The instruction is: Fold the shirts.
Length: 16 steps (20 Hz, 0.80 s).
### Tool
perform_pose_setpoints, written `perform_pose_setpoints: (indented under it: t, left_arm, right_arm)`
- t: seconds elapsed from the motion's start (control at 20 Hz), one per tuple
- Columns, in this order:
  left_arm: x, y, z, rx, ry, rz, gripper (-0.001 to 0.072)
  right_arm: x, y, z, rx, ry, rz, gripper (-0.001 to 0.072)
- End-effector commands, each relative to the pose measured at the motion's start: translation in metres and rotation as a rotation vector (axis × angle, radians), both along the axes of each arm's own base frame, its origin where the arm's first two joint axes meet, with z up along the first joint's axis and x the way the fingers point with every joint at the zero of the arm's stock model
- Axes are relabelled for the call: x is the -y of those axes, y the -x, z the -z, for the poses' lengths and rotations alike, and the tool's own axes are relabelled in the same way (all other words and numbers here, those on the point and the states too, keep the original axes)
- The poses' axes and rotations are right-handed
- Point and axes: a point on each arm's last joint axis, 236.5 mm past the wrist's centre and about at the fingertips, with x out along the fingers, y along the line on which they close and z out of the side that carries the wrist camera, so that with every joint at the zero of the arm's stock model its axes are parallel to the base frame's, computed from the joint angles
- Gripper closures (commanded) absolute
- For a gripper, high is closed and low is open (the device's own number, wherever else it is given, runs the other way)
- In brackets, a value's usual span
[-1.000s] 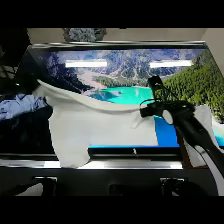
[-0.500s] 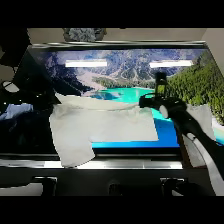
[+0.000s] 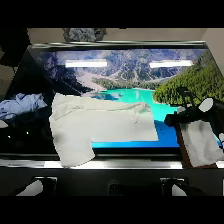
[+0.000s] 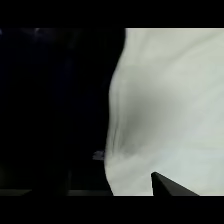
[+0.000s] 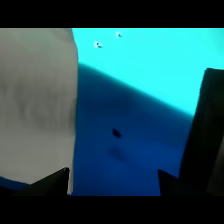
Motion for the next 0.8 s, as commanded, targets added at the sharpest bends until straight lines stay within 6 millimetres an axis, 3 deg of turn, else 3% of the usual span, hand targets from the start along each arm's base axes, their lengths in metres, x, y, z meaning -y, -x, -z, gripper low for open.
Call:
perform_pose_setpoints:
  t: [0.0,0.1,0.2,0.25,0.5,0.75]
  left_arm:
    - [0.02,0.018,0.029,0.024,0.052,-0.05,0.012]
    - [0.021,0.009,0.036,0.045,0.041,-0.059,0.0122]
    - [0.022,-0.001,0.041,0.067,0.028,-0.068,0.0212]
    - [0.023,-0.008,0.043,0.087,0.017,-0.074,0.0219]
    - [0.017,-0.02,0.045,0.104,-0.013,-0.146,0.0681]
    - [0.023,-0.013,0.042,0.085,0.011,-0.122,0.0681]
  right_arm:
    - [-0.021,0.028,0.004,-0.081,-0.117,-0.138,0.0084]
    - [-0.021,0.028,0.004,-0.082,-0.117,-0.138,0.0084]
    - [-0.022,0.032,0.005,-0.095,-0.121,-0.142,0.0111]
    - [-0.023,0.036,0.008,-0.112,-0.127,-0.143,0.0111]
    - [-0.039,0.069,0.051,-0.226,-0.198,-0.104,0.0109]
    - [-0.063,0.063,0.081,-0.298,-0.345,-0.002,0.0114]
